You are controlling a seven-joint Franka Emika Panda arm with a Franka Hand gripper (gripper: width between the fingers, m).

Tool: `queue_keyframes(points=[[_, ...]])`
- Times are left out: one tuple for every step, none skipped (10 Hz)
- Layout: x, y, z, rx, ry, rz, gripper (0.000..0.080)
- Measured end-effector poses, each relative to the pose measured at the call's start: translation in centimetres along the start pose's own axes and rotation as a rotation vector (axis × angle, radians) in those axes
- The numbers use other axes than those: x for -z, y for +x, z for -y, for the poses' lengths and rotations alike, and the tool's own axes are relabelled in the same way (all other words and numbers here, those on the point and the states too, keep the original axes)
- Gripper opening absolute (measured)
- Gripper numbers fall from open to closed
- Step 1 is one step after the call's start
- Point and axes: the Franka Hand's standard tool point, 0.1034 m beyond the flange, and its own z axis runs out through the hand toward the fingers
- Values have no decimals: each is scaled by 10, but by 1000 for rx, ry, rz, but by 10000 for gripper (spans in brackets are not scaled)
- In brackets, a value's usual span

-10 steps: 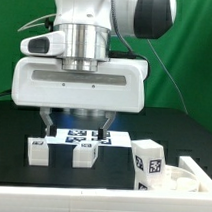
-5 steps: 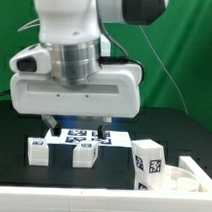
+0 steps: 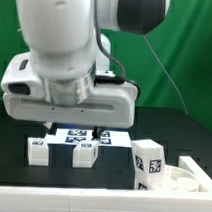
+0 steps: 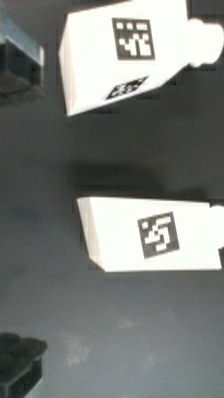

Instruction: Assemble stool

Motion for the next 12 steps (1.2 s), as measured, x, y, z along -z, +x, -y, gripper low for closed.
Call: queue_keyframes(points=[[-20, -4, 6, -24, 9, 73, 649], [-33, -15, 8, -53, 16, 184, 649], [-36, -15, 6, -78, 25, 250, 649], [-33, -7, 4, -64, -14, 215, 649], [-32, -9, 5, -63, -13, 215, 649], [-33, -8, 3, -66, -11, 216, 649], [-35, -9, 4, -74, -8, 221, 649], [-43, -13, 7, -87, 2, 248, 649], [-50, -19, 8, -95, 17, 297, 649], [-53, -24, 8, -97, 35, 357, 649], [-51, -22, 5, -94, 35, 377, 649], [-44, -20, 3, -92, 31, 361, 649]])
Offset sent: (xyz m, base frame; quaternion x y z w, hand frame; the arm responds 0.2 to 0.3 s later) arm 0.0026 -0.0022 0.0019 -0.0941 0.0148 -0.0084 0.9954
